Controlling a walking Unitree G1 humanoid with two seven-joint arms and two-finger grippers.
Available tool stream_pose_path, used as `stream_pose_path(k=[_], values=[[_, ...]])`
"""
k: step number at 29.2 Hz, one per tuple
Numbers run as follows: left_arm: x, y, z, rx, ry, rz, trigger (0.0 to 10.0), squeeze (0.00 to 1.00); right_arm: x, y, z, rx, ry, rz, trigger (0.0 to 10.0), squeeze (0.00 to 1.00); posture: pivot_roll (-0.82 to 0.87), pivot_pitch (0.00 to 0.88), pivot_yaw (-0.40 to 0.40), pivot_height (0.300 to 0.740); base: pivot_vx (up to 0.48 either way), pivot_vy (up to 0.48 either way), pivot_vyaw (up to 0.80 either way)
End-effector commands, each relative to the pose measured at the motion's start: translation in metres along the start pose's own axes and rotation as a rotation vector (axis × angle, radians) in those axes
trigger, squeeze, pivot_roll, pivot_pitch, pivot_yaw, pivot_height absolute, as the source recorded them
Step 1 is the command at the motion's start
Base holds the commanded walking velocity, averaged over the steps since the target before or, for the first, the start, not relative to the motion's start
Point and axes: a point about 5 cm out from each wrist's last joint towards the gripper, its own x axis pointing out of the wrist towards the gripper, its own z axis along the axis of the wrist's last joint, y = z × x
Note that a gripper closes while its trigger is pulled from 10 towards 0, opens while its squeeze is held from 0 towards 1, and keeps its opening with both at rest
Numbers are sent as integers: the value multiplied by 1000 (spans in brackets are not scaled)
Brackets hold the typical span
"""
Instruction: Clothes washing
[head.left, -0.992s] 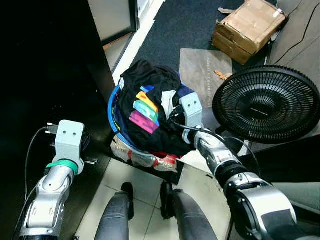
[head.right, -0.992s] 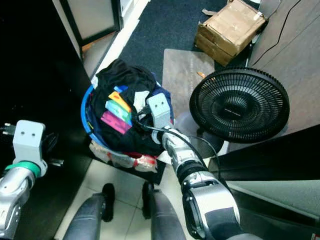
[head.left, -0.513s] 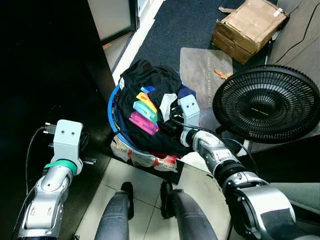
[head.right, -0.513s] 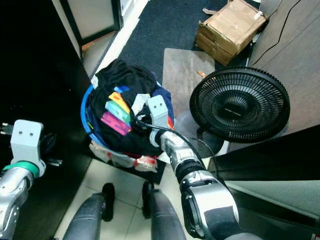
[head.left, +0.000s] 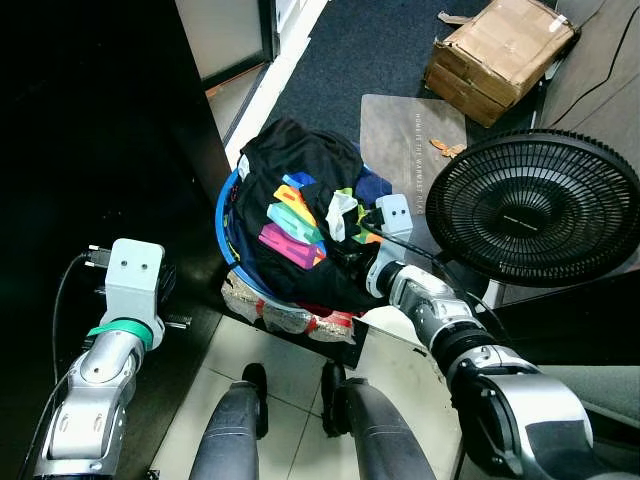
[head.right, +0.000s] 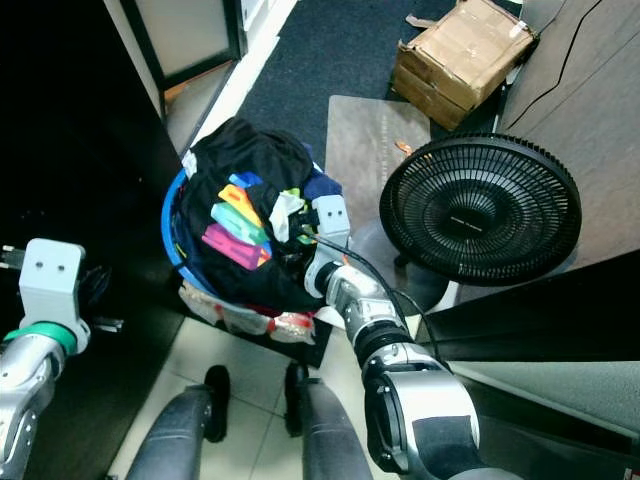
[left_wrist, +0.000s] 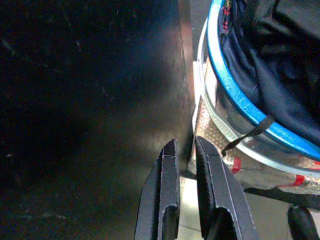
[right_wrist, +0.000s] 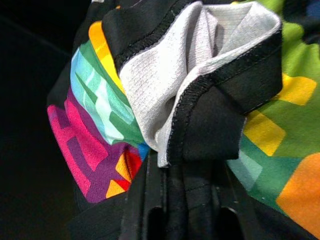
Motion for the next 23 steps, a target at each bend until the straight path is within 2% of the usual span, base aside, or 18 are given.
stream_pose_path(k=[1,4,10,12,13,15,17,18,19,20,21,22,23], values=[[-3,11,-12,-2,55,47,10000,0,-3,-4,-7,61,4,-13,0,0,132,396,32,740,0,0,0],[0,10,-11,-4,50,47,10000,0,-4,-7,4,100,-52,-22,0,0,128,384,30,740,0,0,0],[5,9,-8,-8,35,51,10000,0,-5,-11,22,111,-137,-28,0,0,124,348,26,740,0,0,0],[9,10,-5,-9,23,56,10000,0,-5,-12,41,75,-215,-33,0,0,123,326,23,740,0,0,0],[14,11,-3,-14,12,64,10000,0,-5,-11,64,24,-301,-30,0,0,117,293,19,740,0,0,0],[15,11,-3,-15,10,66,10000,0,-5,-10,69,14,-317,-29,0,0,117,293,19,740,0,0,0],[19,11,-3,-18,6,69,10000,0,-6,-8,84,-39,-363,-33,0,0,112,266,16,740,0,0,0],[22,11,0,-24,-6,71,10000,0,-9,-6,109,-123,-441,-53,0,0,102,227,14,740,0,0,0],[22,11,0,-24,-6,71,10000,0,-9,-6,109,-123,-441,-53,0,0,102,227,14,740,0,0,0],[24,10,2,-31,-16,72,10000,0,-12,-4,127,-182,-497,-68,1451,0,96,203,14,740,0,0,0],[27,9,5,-38,-27,71,10000,0,-17,-2,144,-263,-549,-94,10000,0,86,171,14,740,0,0,0],[28,8,8,-45,-40,68,10000,0,-21,0,157,-331,-594,-114,10000,0,83,164,14,740,0,0,0],[28,8,8,-45,-40,68,10000,0,-21,0,157,-331,-594,-114,10000,0,83,164,14,740,0,0,0]])
